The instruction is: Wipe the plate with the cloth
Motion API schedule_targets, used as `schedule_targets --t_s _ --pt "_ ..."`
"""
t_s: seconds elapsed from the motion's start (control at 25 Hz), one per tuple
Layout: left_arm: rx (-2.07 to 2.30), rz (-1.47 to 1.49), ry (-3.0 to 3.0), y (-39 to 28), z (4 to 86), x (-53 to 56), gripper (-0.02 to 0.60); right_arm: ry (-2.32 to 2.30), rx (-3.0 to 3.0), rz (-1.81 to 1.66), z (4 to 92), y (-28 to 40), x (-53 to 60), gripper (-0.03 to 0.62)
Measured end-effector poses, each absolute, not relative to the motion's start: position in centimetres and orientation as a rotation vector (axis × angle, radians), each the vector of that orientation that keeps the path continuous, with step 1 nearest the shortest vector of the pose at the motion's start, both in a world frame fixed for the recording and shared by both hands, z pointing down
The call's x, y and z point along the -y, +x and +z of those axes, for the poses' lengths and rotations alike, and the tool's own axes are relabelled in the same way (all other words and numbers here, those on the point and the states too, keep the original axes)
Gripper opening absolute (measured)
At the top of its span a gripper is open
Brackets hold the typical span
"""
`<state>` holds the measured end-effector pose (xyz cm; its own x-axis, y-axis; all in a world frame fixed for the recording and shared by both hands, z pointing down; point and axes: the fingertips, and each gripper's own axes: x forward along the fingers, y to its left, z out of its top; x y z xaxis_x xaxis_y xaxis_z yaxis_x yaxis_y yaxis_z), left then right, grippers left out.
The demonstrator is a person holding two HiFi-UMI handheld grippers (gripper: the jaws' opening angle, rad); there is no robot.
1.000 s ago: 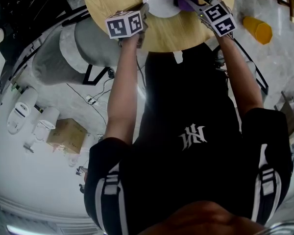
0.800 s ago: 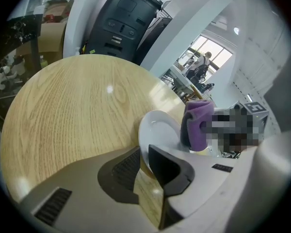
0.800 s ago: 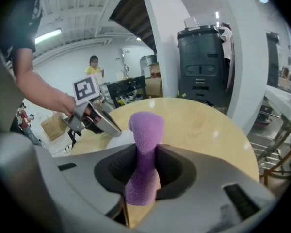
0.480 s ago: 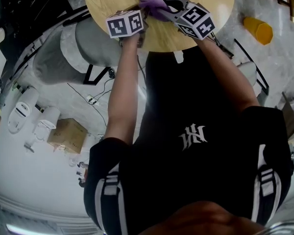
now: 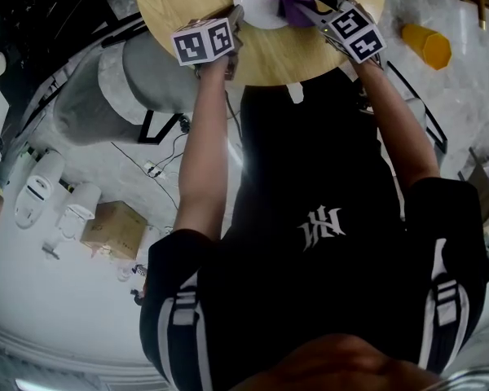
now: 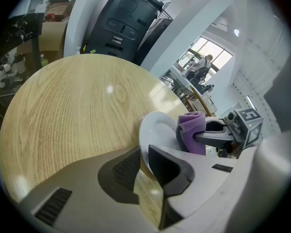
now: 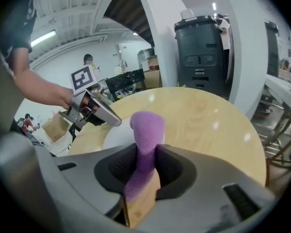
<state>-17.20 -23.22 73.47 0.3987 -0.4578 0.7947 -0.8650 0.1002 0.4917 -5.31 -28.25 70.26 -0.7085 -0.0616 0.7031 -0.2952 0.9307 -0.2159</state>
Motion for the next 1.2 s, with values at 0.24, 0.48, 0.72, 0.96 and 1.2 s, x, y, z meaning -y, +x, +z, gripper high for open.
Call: schedule_targets --t_s 0.24,0.48,0.72,0.96,1.2 --pt "1.228 0.447 1.528 -17.2 73.5 23.3 0.060 0.332 2.338 0.426 69.5 -3.9 29.8 0.106" --pt "1.233 0.445 1.522 -17.1 73.5 23.2 0.059 0.184 2.489 0.543 65.5 -9.2 25.5 0.106" --pt "1.239 0.436 1.513 -17.4 73.6 23.3 0.058 0.135 2.443 0.846 68.7 -13.0 22.2 0.106" --pt "1.242 0.429 1.514 -17.3 73.6 23.3 0.058 0.236 2.369 0.718 70.6 -8.1 24.5 0.106" --pt "1.249 0.421 1.514 -17.4 73.6 23.3 0.057 0.348 2.315 0.627 71.1 -3.4 27.9 0.106"
